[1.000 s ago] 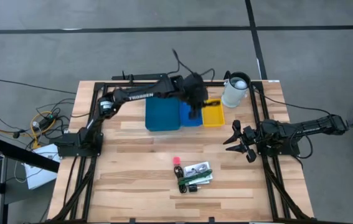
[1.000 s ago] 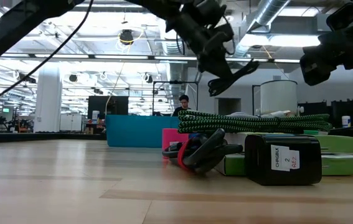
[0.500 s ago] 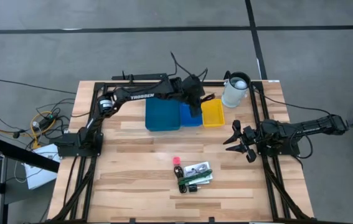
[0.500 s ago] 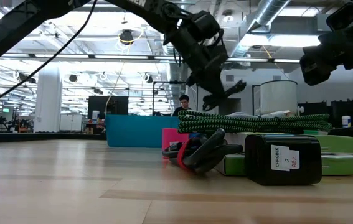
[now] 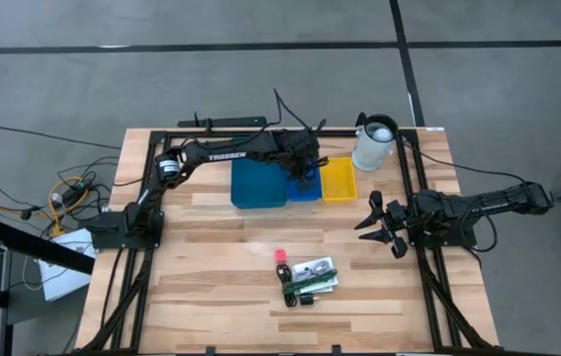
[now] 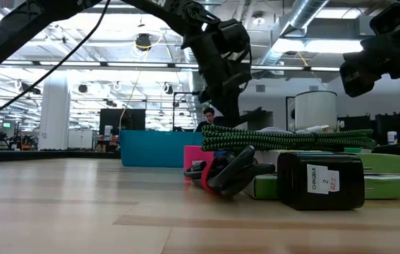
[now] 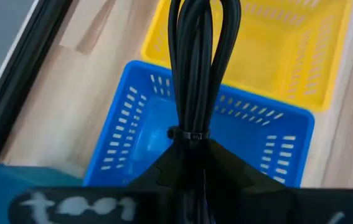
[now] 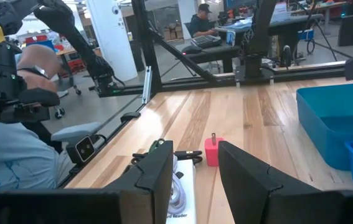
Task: Pick and place items into bin
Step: Put the right black charger cable into the blue basket
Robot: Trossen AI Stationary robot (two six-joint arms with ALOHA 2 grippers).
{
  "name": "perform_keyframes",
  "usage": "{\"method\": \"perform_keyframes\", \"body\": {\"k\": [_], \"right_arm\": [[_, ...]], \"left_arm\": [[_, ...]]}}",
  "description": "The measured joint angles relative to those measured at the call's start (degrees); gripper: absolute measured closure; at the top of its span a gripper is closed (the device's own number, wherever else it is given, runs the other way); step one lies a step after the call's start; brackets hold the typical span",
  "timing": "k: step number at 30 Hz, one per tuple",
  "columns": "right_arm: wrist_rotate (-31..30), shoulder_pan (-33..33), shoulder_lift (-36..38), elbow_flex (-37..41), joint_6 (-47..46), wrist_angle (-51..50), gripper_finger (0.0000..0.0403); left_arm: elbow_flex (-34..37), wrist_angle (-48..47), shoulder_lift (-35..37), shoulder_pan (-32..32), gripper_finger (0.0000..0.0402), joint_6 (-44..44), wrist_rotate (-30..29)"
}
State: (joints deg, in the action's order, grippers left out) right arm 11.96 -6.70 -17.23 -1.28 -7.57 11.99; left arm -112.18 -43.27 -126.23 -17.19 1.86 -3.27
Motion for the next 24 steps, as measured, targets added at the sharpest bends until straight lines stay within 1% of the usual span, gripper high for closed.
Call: {"method": "perform_keyframes", "body": {"k": [11, 24], "right_arm": [[0.00, -0.02, 0.00, 0.00, 0.00, 0.00, 0.0281], [0.00, 0.00, 0.00, 0.00, -0.02, -0.02, 0.0281]], "left_arm": [[-0.02, 4.39, -0.21, 1.43, 0.0364, 5.21, 2.51], [-0.02, 0.13, -0.36, 1.77, 0.0362, 6.44, 2.48]]}}
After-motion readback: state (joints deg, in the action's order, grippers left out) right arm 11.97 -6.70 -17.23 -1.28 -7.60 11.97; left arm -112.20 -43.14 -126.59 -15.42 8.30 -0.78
